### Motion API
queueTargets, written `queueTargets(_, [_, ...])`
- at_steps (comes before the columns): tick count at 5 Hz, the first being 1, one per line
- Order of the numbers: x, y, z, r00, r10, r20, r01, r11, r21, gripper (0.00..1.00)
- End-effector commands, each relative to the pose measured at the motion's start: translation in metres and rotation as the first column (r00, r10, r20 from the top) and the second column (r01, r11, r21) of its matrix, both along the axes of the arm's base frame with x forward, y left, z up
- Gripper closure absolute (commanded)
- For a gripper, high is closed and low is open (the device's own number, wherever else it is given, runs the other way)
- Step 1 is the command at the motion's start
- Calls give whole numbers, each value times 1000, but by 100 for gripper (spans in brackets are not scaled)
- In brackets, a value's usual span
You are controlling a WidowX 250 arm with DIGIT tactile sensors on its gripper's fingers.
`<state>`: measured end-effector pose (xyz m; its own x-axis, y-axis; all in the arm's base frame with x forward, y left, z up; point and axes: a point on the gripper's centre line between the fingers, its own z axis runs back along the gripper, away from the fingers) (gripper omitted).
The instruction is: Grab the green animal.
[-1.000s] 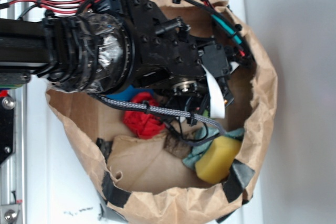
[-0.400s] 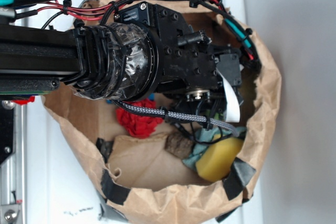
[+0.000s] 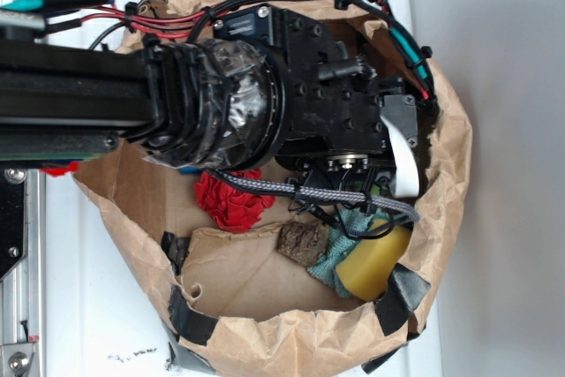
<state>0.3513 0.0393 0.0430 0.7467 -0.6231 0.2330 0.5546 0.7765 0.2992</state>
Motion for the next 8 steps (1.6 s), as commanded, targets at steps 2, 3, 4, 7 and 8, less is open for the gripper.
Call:
queueTargets(2, [-28,14,93,983,179,-29,-181,953,-242,100])
queueTargets(3, [-43,10,105,981,195,16,-185,952,-244,100])
queueTargets(4, [-60,6,122,954,300,12,-289,931,-224,100])
queueTargets(7, [-74,-5,138,833,546,-96,-552,831,-65,100])
queueTargets(8, [-81,-5,140,830,542,-133,-553,831,-62,100])
